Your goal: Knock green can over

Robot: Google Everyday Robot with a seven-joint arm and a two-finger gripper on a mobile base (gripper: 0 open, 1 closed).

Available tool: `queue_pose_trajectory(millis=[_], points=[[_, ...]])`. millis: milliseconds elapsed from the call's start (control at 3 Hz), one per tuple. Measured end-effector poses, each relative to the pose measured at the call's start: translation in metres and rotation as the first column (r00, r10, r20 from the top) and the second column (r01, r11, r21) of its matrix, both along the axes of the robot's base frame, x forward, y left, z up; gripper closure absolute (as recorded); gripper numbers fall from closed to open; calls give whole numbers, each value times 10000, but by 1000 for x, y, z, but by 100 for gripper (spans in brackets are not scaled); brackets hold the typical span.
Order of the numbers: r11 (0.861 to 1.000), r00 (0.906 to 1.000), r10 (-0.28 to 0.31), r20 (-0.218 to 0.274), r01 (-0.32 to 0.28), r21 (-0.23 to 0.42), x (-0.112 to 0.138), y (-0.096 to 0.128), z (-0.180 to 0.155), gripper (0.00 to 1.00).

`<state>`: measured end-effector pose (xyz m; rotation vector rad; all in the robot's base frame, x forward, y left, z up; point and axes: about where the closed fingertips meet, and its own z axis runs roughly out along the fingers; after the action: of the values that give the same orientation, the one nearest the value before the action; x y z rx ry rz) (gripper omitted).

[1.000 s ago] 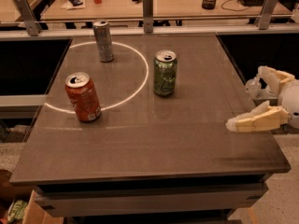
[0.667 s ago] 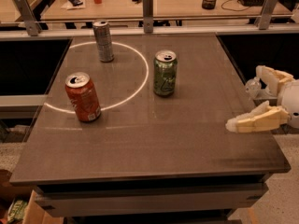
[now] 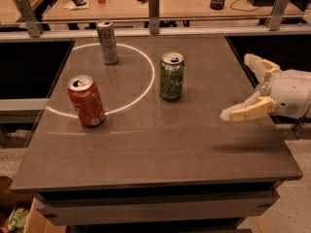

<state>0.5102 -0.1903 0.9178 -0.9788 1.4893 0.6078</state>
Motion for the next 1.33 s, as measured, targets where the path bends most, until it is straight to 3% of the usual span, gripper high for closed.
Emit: queue_pose_trajectory(millis=[333,667,1333], points=[[9987,9991,351,229,-359,355,23,13,-10,0],[9990,9992,338,193,-343,284,41,29,-19,0],[9993,9986,-89,524,69,373,68,74,-26,0]])
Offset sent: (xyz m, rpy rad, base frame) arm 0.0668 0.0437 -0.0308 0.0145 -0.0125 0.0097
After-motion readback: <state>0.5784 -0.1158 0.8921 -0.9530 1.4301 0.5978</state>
